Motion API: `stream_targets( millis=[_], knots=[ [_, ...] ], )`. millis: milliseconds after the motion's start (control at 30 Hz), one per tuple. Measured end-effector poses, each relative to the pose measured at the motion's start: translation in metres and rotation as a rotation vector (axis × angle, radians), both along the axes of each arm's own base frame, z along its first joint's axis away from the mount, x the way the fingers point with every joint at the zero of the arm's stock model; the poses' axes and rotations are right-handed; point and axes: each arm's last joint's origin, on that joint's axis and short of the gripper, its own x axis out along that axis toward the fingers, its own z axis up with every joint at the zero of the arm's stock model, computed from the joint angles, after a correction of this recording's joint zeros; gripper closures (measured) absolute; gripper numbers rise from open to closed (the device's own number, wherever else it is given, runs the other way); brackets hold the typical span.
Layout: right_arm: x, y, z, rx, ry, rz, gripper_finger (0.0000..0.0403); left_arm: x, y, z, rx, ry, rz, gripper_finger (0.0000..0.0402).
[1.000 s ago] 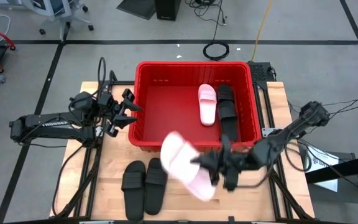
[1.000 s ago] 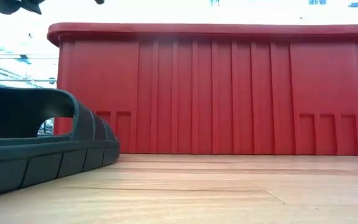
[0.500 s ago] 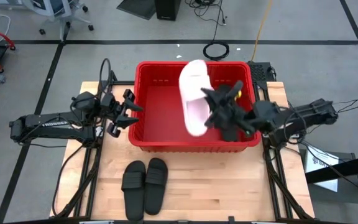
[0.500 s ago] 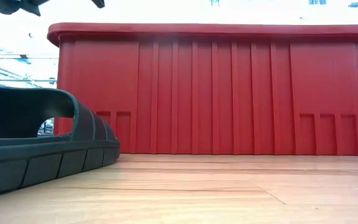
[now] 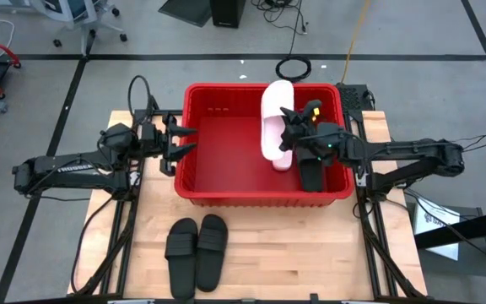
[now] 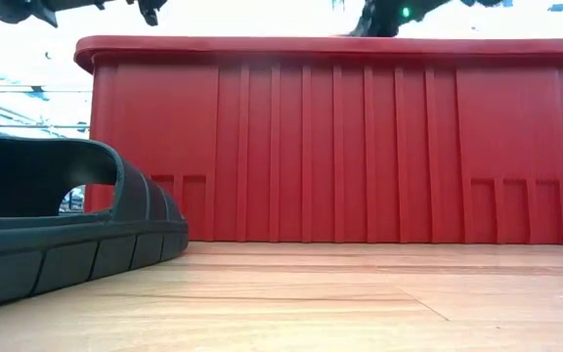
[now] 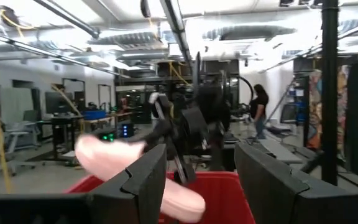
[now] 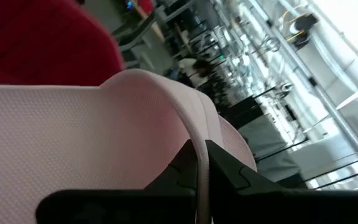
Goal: Pick and place slides into bin
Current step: Put the pink slipper into the red container
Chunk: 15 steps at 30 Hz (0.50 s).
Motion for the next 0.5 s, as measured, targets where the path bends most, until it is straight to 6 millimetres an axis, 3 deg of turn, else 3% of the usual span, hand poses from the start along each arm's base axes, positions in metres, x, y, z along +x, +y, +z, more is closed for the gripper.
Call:
stream_targets(
  millis=[500],
  knots=[
    [-0.014,-0.001,-0.077,0.189,0.055,0.039,0.0399,-0.012,0.029,0.005,-0.006,-0.054,0.169,0.0204]
  ],
)
